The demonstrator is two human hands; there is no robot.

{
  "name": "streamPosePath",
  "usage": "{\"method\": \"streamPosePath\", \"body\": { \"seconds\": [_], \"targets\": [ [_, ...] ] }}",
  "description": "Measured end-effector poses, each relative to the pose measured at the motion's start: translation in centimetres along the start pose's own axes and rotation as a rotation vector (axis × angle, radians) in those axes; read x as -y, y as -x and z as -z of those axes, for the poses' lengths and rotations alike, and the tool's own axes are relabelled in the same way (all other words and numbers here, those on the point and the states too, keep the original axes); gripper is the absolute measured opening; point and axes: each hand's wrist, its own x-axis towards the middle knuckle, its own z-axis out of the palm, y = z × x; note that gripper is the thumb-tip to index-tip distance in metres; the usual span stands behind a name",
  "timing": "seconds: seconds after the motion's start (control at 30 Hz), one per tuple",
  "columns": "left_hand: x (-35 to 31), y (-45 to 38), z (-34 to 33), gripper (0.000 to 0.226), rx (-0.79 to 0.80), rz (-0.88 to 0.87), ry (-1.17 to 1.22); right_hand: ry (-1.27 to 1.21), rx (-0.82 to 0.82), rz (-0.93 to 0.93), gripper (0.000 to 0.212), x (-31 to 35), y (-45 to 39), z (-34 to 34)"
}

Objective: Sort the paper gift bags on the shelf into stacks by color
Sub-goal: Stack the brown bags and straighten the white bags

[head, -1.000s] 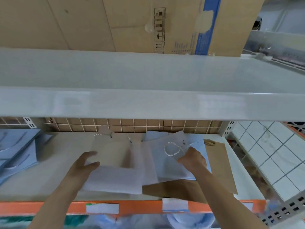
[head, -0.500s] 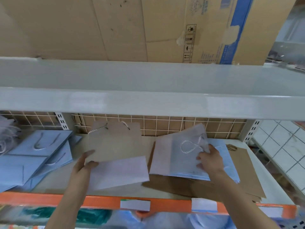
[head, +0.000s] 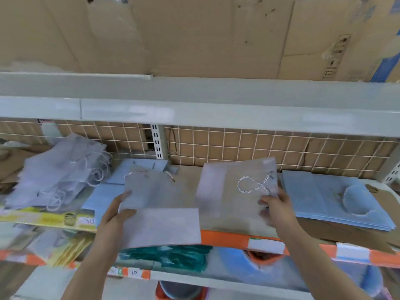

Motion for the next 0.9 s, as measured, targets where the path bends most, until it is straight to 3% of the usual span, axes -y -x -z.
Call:
{"method": "streamPosePath", "body": {
  "seconds": [0.27,0.5,0.9],
  "targets": [
    [-1.0,-1.2,12.0,0.05,0.04,-0.042,0.022,-0.074,0.004,0.045,0.021,-2.6,6.7,-10.1],
    [-0.1,-1.9,18.8,0.048,-0.12,-0.032,0.043,-0.034,0.133,0.069,0.019,-2.1,8.9,-17.8],
    [-1.8,-6.6,26.1,0.044,-0.352,-0.108,0.192,0.05,0.408,0.083,0.02,0.9,5.9,-32.0]
  ]
}}
